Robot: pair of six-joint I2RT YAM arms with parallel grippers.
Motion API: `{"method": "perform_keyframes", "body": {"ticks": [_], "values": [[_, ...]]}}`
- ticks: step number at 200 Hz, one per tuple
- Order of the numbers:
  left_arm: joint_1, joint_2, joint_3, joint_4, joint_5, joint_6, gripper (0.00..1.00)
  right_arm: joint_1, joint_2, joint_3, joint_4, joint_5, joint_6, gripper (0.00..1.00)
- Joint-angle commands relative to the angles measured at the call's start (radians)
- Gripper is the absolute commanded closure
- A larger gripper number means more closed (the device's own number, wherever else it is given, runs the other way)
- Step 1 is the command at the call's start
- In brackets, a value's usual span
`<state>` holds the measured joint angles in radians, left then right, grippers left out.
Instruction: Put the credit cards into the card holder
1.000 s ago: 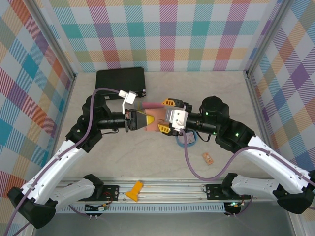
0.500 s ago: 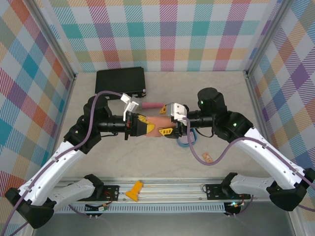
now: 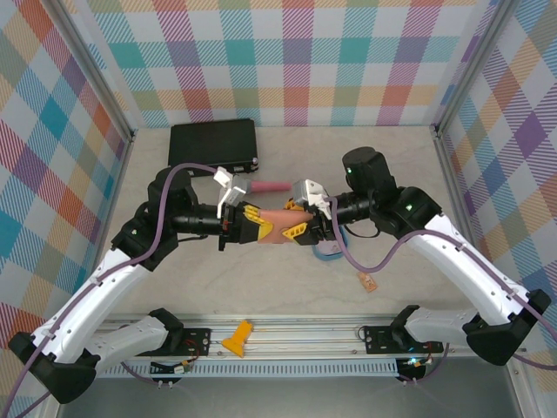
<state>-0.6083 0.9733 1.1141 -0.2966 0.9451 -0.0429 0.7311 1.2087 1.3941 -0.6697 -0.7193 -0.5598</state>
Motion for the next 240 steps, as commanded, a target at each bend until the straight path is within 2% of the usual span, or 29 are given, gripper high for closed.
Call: {"method": "perform_keyframes", "body": {"ticks": [1,39,60,82,95,122,132,145,185,205,240], "values": [[-0.028,-0.020,0.062,0.063,0.162,0.025,1.00,-0.029,0.035,0.013,-0.062,0.064,-0.001,0.58],[-0.031,-0.012,0.057,0.063,0.162,0.023,1.00,-0.029,0.047,0.024,-0.066,0.069,0.019,0.63],[-0.034,-0.007,0.056,0.065,0.162,0.022,1.00,-0.031,0.055,0.034,-0.069,0.066,0.027,0.78],[-0.034,0.003,0.054,0.056,0.161,0.026,1.00,-0.037,0.055,0.027,-0.045,0.042,0.049,0.89],[-0.036,0.009,0.053,0.054,0.162,0.030,1.00,-0.038,0.058,0.027,-0.046,0.032,0.052,1.00],[-0.036,0.021,0.050,0.063,0.163,0.032,1.00,-0.041,0.060,0.021,-0.038,0.009,0.072,1.00],[-0.036,0.028,0.051,0.063,0.162,0.036,1.00,-0.042,0.060,0.019,-0.034,0.008,0.084,0.86],[-0.035,0.035,0.052,0.063,0.165,0.037,1.00,-0.040,0.056,0.013,-0.020,0.010,0.102,0.77],[-0.038,0.039,0.054,0.077,0.161,0.031,1.00,-0.041,0.054,-0.001,-0.007,-0.002,0.123,0.65],[-0.038,0.043,0.055,0.080,0.160,0.022,1.00,-0.041,0.049,-0.009,0.004,0.000,0.129,0.66],[-0.040,0.041,0.047,0.080,0.153,0.022,1.00,-0.047,0.044,-0.018,0.008,-0.009,0.129,0.96]]}}
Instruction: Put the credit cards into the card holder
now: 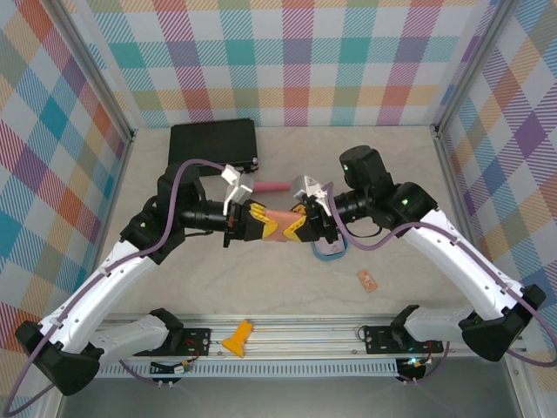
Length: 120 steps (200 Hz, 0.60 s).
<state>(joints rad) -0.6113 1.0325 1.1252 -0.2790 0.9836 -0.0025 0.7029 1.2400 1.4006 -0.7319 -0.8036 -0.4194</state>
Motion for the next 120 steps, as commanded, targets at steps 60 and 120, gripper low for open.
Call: {"method": "perform_keyframes", "body": {"ticks": [60,120], "values": [[-0.036,-0.090,-0.020,0.039,-0.151,-0.046,0.26,-0.101,-0.029,-0.116,0.211,0.017,0.120,1.00],[-0.015,-0.094,-0.044,-0.029,-0.516,-0.312,0.17,-0.110,-0.033,-0.158,0.422,0.024,0.458,1.00]]}}
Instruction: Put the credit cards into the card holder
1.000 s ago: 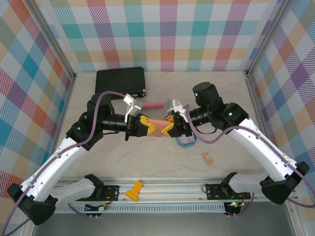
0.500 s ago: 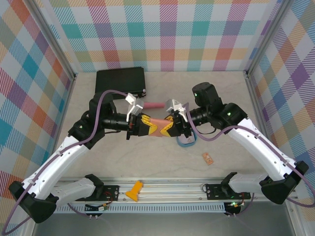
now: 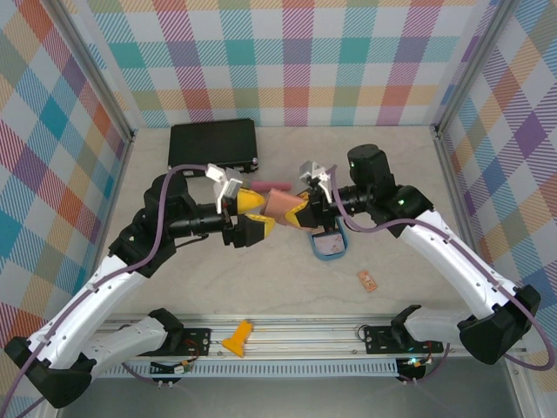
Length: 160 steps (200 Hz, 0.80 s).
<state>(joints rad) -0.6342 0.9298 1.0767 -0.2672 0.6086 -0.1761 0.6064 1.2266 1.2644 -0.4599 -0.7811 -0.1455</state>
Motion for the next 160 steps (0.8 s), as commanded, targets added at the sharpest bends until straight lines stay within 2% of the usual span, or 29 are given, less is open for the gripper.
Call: {"method": "perform_keyframes", "body": {"ticks": [1,7,28,50,75,102,138,149,160], "values": [[0.009,0.010,0.003,-0.038,-0.140,-0.141,0.17,-0.013,-0.019,-0.022,0.151,0.000,0.187,1.00],[0.008,0.009,-0.009,-0.020,-0.115,-0.154,0.17,-0.012,-0.021,-0.022,0.157,-0.007,0.204,0.99],[0.009,-0.021,-0.101,0.222,-0.008,-0.228,0.20,-0.013,-0.021,-0.023,0.181,-0.024,0.261,0.98],[0.010,-0.033,-0.166,0.358,0.008,-0.289,0.28,-0.012,-0.022,-0.026,0.209,-0.072,0.294,0.97],[0.010,-0.009,-0.155,0.326,-0.004,-0.286,0.32,-0.012,-0.033,-0.046,0.265,-0.119,0.337,0.96],[0.014,-0.020,-0.141,0.268,-0.071,-0.254,0.22,-0.013,-0.033,-0.038,0.274,-0.142,0.365,0.96],[0.025,-0.032,-0.140,0.248,-0.086,-0.264,0.18,-0.012,-0.032,-0.039,0.278,-0.135,0.382,0.96],[0.025,-0.032,-0.154,0.298,-0.038,-0.295,0.24,-0.013,-0.028,-0.039,0.286,-0.135,0.393,0.96],[0.025,-0.028,-0.180,0.393,0.008,-0.359,0.38,-0.013,-0.024,-0.042,0.304,-0.140,0.409,0.96]]}}
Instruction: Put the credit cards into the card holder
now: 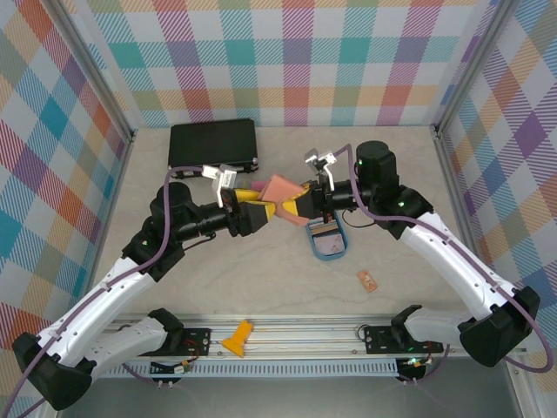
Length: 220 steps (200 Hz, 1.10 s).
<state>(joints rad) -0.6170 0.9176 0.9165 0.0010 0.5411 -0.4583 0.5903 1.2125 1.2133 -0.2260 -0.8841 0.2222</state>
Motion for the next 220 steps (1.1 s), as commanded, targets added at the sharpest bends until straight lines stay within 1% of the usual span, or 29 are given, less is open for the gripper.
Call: {"method": "perform_keyframes", "body": {"ticks": [1,12,22,40,50,61,73,83,88,110,126,142,171,192,209,220], "values": [[0.008,-0.015,-0.022,0.133,0.078,-0.083,0.40,0.004,-0.010,0.008,0.073,-0.037,0.044,0.96],[0.008,-0.006,-0.043,0.220,0.089,-0.157,0.56,0.004,-0.008,-0.003,0.112,-0.050,0.075,0.96],[0.008,0.004,-0.060,0.291,0.090,-0.214,0.68,0.003,-0.007,-0.011,0.141,-0.059,0.093,0.96],[0.008,0.025,-0.081,0.414,0.115,-0.285,0.83,0.004,-0.007,-0.017,0.144,-0.052,0.096,0.96],[0.008,0.034,-0.086,0.456,0.130,-0.301,0.93,0.003,-0.008,-0.020,0.148,-0.049,0.100,0.95],[0.008,0.038,-0.086,0.473,0.131,-0.305,1.00,0.003,-0.007,-0.020,0.152,-0.046,0.107,0.90],[0.008,0.039,-0.079,0.467,0.134,-0.300,1.00,0.004,-0.011,-0.020,0.150,-0.038,0.103,0.81],[0.008,0.040,-0.062,0.426,0.137,-0.288,1.00,0.003,-0.018,-0.018,0.133,-0.022,0.087,0.67],[0.008,0.040,-0.051,0.402,0.135,-0.278,1.00,0.002,-0.021,-0.015,0.123,-0.013,0.076,0.63],[0.008,0.053,0.015,0.236,0.152,-0.214,1.00,-0.001,-0.026,-0.002,0.087,-0.015,0.047,0.55],[0.008,0.066,0.051,0.162,0.176,-0.180,1.00,-0.006,-0.021,0.003,0.087,-0.030,0.048,0.54],[0.008,0.072,0.072,0.144,0.194,-0.160,1.00,-0.012,-0.020,0.008,0.083,-0.036,0.052,0.59],[0.009,0.074,0.091,0.104,0.210,-0.136,1.00,-0.023,-0.038,-0.001,0.106,-0.030,0.076,0.59],[0.008,0.085,0.098,0.078,0.217,-0.122,1.00,-0.027,-0.048,-0.007,0.120,-0.027,0.080,0.54],[0.008,0.083,0.102,0.069,0.216,-0.105,1.00,-0.026,-0.060,-0.017,0.086,-0.013,0.026,0.51],[0.008,0.085,0.121,0.029,0.225,-0.065,1.00,-0.026,-0.069,-0.020,0.054,-0.005,-0.021,0.49]]}}
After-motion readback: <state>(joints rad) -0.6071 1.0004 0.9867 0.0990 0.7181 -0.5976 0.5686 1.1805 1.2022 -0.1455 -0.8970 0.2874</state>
